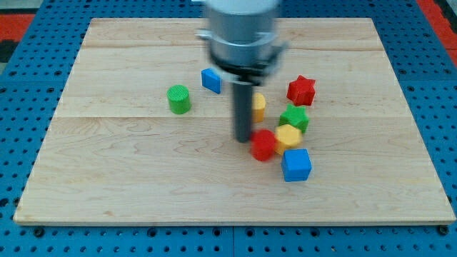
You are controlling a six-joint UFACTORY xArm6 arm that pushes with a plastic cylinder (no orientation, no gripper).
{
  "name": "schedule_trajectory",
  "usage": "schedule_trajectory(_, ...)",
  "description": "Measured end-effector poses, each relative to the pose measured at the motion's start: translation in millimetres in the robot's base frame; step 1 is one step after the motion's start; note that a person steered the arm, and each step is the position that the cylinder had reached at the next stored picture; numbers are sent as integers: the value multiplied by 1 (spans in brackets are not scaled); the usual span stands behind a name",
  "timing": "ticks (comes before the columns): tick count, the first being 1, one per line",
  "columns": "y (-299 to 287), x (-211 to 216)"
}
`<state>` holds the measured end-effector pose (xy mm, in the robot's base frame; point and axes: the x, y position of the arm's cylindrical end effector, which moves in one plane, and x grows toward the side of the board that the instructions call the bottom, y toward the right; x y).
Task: Adjust yellow heart green star and red star to form a triangle shape
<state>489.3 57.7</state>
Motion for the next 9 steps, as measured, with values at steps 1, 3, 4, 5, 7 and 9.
schedule_trajectory(1,11,6)
schedule_trajectory(3,-88,-72)
schedule_trajectory(4,-128,-86)
schedule_trajectory(5,-28,-94)
schedule_trajectory(7,58,-51)
schedule_trajectory(9,86,-77)
